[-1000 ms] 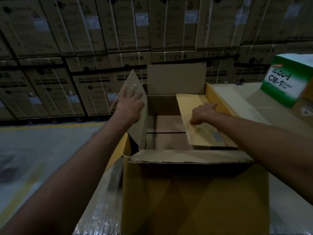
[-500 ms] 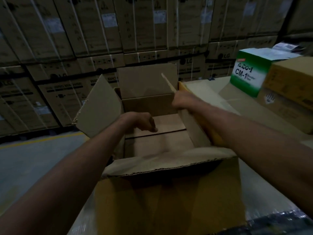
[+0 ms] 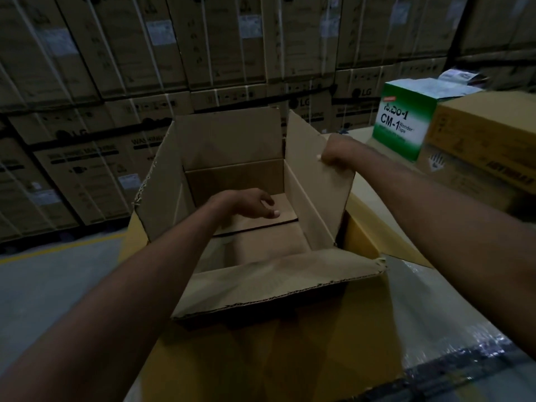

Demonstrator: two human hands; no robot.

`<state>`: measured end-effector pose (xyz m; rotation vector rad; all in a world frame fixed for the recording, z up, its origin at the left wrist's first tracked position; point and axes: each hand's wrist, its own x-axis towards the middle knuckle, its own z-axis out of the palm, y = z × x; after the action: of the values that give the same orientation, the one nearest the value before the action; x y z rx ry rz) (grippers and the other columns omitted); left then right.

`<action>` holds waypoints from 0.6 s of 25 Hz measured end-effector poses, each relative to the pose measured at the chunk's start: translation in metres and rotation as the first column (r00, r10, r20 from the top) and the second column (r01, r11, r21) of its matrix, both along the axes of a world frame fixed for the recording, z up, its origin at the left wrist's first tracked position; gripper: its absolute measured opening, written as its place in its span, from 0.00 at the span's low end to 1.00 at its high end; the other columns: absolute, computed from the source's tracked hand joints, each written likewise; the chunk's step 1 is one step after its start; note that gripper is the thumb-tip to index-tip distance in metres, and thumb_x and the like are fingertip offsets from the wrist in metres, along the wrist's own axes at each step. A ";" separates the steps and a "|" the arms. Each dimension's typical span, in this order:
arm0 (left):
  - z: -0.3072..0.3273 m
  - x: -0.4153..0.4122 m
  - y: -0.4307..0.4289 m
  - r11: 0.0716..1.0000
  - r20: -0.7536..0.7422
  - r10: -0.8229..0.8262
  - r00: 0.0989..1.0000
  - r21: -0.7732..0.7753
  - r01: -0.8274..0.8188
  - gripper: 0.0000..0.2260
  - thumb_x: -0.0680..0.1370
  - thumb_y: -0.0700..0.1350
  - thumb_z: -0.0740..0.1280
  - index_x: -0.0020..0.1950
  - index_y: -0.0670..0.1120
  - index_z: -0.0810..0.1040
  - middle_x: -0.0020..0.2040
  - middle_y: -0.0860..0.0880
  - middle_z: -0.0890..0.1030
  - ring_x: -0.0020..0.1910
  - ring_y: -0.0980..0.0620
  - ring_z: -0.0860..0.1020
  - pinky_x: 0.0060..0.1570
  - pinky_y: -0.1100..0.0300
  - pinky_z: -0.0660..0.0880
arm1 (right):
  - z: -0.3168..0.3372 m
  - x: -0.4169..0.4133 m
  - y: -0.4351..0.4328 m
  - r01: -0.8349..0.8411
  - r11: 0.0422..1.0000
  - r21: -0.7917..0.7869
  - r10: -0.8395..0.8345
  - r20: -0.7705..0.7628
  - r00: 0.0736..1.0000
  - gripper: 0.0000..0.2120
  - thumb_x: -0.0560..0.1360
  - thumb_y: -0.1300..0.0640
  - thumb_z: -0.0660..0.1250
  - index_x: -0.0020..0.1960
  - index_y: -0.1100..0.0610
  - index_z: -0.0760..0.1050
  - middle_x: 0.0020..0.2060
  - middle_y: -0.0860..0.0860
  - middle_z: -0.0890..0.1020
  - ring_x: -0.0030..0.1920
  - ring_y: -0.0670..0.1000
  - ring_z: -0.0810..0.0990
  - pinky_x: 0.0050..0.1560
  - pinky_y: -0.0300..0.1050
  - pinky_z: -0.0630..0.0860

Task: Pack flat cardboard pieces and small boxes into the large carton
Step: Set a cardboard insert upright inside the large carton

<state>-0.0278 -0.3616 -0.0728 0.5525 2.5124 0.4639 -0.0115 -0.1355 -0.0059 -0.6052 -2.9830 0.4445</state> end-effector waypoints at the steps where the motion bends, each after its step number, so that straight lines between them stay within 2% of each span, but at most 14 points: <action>1: 0.001 -0.001 0.000 0.999 -0.043 -0.014 0.999 -0.033 0.013 0.30 0.78 0.58 0.70 0.77 0.47 0.69 0.71 0.47 0.75 0.68 0.45 0.74 0.71 0.48 0.70 | -0.002 0.001 0.010 0.019 0.995 0.096 -0.018 -0.006 1.000 0.15 0.80 0.55 0.67 0.64 0.62 0.76 0.57 0.59 0.81 0.55 0.59 0.82 0.55 0.53 0.80; 3: 0.005 -0.001 -0.010 0.979 -0.242 -0.033 0.970 -0.201 -0.017 0.28 0.77 0.60 0.70 0.74 0.51 0.72 0.71 0.48 0.75 0.70 0.45 0.73 0.70 0.46 0.68 | -0.007 0.002 0.024 0.073 0.980 0.186 -0.069 -0.027 0.997 0.15 0.79 0.56 0.68 0.63 0.60 0.77 0.56 0.58 0.82 0.55 0.58 0.83 0.53 0.51 0.79; 4: 0.008 0.001 -0.020 0.933 -0.430 -0.068 0.900 -0.347 -0.095 0.25 0.77 0.59 0.70 0.72 0.52 0.74 0.70 0.48 0.75 0.71 0.43 0.71 0.72 0.42 0.64 | -0.008 0.001 0.027 0.088 0.974 0.207 -0.080 -0.048 0.996 0.14 0.78 0.57 0.68 0.62 0.60 0.78 0.55 0.58 0.83 0.54 0.58 0.83 0.50 0.50 0.78; 5: 0.011 0.003 -0.030 0.846 -0.606 -0.141 0.783 -0.485 -0.223 0.22 0.77 0.58 0.69 0.69 0.53 0.76 0.70 0.46 0.75 0.74 0.41 0.67 0.74 0.37 0.58 | -0.009 -0.001 0.027 0.101 0.968 0.231 -0.086 -0.077 0.993 0.13 0.78 0.58 0.68 0.61 0.60 0.78 0.54 0.58 0.83 0.54 0.58 0.83 0.48 0.49 0.77; 6: 0.014 0.005 -0.042 0.730 -0.703 -0.217 0.677 -0.577 -0.365 0.20 0.76 0.57 0.69 0.67 0.52 0.77 0.73 0.43 0.72 0.77 0.37 0.61 0.74 0.32 0.51 | -0.011 -0.004 0.024 0.114 0.959 0.258 -0.088 -0.111 0.990 0.12 0.78 0.59 0.68 0.61 0.59 0.78 0.54 0.57 0.83 0.54 0.58 0.83 0.45 0.48 0.75; 7: 0.018 0.007 -0.054 0.625 -0.738 -0.243 0.629 -0.615 -0.480 0.21 0.76 0.57 0.68 0.67 0.53 0.77 0.77 0.41 0.66 0.79 0.33 0.54 0.73 0.28 0.45 | -0.012 -0.006 0.019 0.121 0.946 0.299 -0.082 -0.139 0.987 0.12 0.78 0.60 0.68 0.62 0.59 0.78 0.55 0.57 0.82 0.56 0.58 0.83 0.44 0.48 0.73; 8: 0.018 0.005 -0.068 0.562 -0.758 -0.212 0.616 -0.611 -0.557 0.23 0.76 0.58 0.67 0.69 0.53 0.75 0.80 0.39 0.59 0.79 0.30 0.49 0.72 0.26 0.42 | -0.015 -0.007 0.013 0.119 0.929 0.351 -0.068 -0.153 0.986 0.13 0.79 0.61 0.66 0.63 0.60 0.77 0.58 0.58 0.81 0.57 0.58 0.82 0.44 0.48 0.73; 9: 0.018 0.002 -0.079 0.542 -0.770 -0.147 0.621 -0.588 -0.601 0.23 0.77 0.59 0.66 0.71 0.53 0.74 0.82 0.39 0.52 0.79 0.28 0.47 0.71 0.25 0.44 | -0.021 -0.009 0.008 0.112 0.909 0.402 -0.054 -0.153 0.987 0.16 0.80 0.62 0.65 0.67 0.61 0.75 0.61 0.59 0.79 0.59 0.58 0.81 0.45 0.49 0.73; 11: 0.020 -0.005 -0.098 0.567 -0.794 -0.021 0.607 -0.510 -0.647 0.24 0.79 0.58 0.65 0.73 0.51 0.72 0.82 0.39 0.46 0.78 0.27 0.50 0.72 0.29 0.55 | -0.034 -0.014 0.002 0.120 0.883 0.454 -0.051 -0.161 0.986 0.24 0.81 0.59 0.66 0.74 0.64 0.67 0.66 0.61 0.75 0.61 0.59 0.80 0.45 0.49 0.74; 13: 0.027 -0.013 -0.116 0.631 -0.832 0.114 0.543 -0.362 -0.686 0.23 0.80 0.53 0.66 0.73 0.48 0.71 0.82 0.39 0.47 0.75 0.30 0.60 0.66 0.35 0.66 | -0.042 -0.018 0.002 0.156 0.886 0.437 -0.063 -0.219 0.974 0.30 0.80 0.52 0.68 0.76 0.66 0.63 0.66 0.61 0.75 0.59 0.58 0.81 0.43 0.48 0.73; 15: 0.041 -0.018 -0.134 0.640 -0.852 0.276 0.445 -0.182 -0.747 0.22 0.80 0.46 0.67 0.73 0.45 0.70 0.79 0.37 0.58 0.66 0.35 0.73 0.54 0.45 0.74 | -0.038 -0.020 0.004 0.183 0.920 0.347 -0.090 -0.269 0.959 0.28 0.81 0.50 0.67 0.75 0.64 0.66 0.60 0.59 0.80 0.57 0.57 0.82 0.42 0.47 0.72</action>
<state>-0.0455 -0.4951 -0.0321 -0.4735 3.4376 -0.4444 -0.0315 -0.1310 -0.0440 -0.6567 -2.6588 -0.0544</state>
